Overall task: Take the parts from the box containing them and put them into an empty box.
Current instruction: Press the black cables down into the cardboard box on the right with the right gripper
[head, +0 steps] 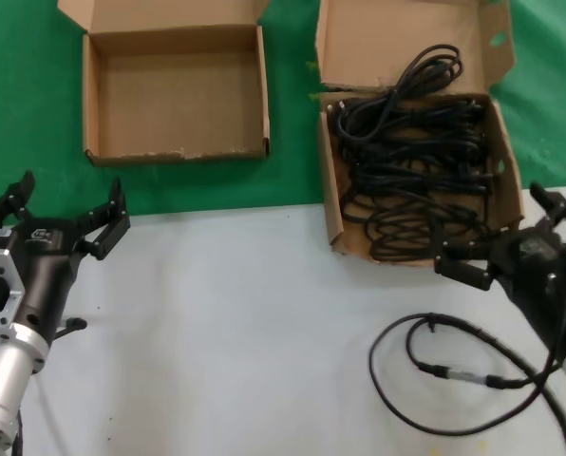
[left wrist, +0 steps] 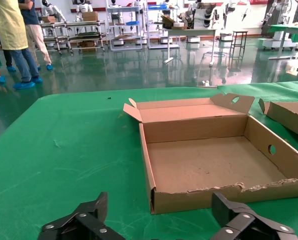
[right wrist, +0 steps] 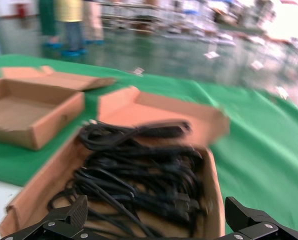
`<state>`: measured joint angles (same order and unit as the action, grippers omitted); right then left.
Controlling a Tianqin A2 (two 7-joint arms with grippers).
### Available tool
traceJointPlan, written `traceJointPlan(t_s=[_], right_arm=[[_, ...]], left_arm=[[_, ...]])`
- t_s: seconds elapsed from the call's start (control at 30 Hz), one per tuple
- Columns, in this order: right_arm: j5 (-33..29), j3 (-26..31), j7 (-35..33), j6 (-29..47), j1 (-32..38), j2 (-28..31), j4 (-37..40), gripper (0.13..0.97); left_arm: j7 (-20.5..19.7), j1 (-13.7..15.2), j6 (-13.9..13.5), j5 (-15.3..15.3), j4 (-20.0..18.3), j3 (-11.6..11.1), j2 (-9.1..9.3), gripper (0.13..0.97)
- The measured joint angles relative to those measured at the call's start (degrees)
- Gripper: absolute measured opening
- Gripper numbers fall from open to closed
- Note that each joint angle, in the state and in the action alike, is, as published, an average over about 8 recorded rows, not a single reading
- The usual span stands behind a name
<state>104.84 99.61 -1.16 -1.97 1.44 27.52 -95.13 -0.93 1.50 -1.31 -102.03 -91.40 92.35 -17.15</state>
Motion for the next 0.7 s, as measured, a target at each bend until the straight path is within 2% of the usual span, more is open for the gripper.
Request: traceJointPlan(t_s=[0.13,0.3,0.5,0.7], right_arm=[[-2.88,3.78,-2.46,1.54,2.18,6.14,-1.59,0.966],[-11.13,6.45,-5.63,6.14,6.61,10.86,-1.55,0.966],[-21.85,8.59,-9.41,14.12,14.94,12.82,1.01,0.966],[-25.18,12.0,-16.99,22.41,25.63,12.62,6.23,0.966]], left_arm=[[0.0,0.0,0.0,0.0,0.0,0.0,0.0,0.752],[0.0,0.0,0.0,0.0,0.0,0.0,0.0,0.667],[0.0,0.0,0.0,0.0,0.0,0.0,0.0,0.507],[0.0,0.0,0.0,0.0,0.0,0.0,0.0,0.392]])
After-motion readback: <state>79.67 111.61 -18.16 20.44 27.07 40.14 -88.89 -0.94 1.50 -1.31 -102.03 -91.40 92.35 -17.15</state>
